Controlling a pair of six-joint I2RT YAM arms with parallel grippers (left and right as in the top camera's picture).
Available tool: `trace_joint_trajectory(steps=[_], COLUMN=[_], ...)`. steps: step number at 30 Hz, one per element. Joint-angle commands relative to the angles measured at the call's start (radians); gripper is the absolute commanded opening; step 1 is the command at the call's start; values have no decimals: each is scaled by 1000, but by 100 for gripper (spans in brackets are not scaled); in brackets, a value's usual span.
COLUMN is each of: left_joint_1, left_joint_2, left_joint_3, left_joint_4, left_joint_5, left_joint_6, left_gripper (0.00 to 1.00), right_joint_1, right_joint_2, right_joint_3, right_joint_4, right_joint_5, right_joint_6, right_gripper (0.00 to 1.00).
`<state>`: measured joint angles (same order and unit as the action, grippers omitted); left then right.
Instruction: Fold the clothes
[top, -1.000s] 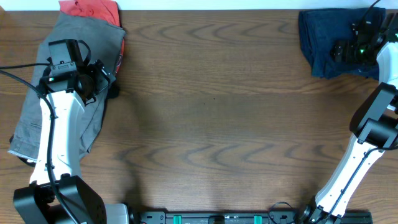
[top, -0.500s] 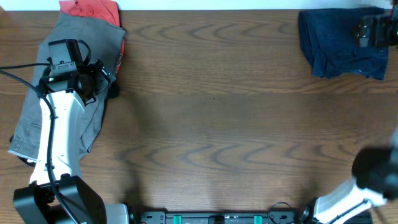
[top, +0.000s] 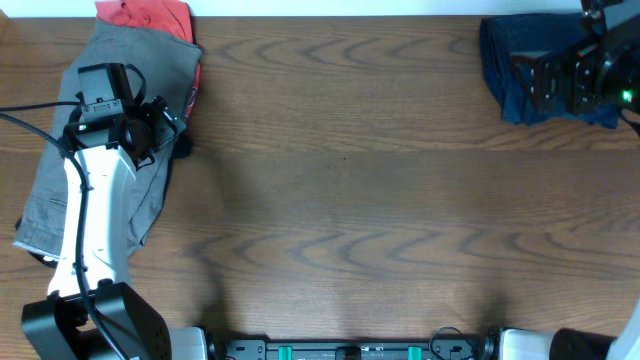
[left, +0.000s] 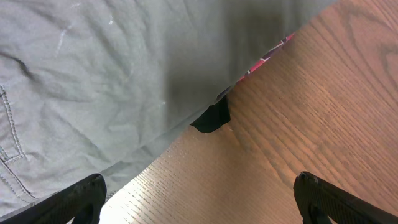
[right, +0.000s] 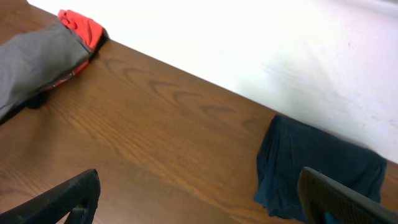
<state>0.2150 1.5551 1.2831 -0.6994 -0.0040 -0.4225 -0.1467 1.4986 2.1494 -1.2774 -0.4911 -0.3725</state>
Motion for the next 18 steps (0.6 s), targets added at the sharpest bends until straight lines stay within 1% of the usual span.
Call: trace_joint_trajectory(steps=[1, 10, 15, 18], left_joint_1=[2, 2, 2, 2], left_joint_2=[6, 6, 6, 6], left_joint_3=[-10, -10, -10, -10], left_joint_4=[-2, -2, -2, -2], left_joint_5=[-5, -5, -5, -5], left_joint_6=[-6, -6, -6, -6], left_gripper=[98, 98, 98, 98], right_joint_1=[6, 7, 39, 56], right_joint_2=[-35, -37, -83, -140], right_joint_3=[-3, -4, -21, -92], right_joint_4=[-3, -65, -32, 8], right_joint_5=[-14, -6, 23, 66], right_joint_6=[13, 13, -9, -10], right_gripper=[99, 99, 99, 99])
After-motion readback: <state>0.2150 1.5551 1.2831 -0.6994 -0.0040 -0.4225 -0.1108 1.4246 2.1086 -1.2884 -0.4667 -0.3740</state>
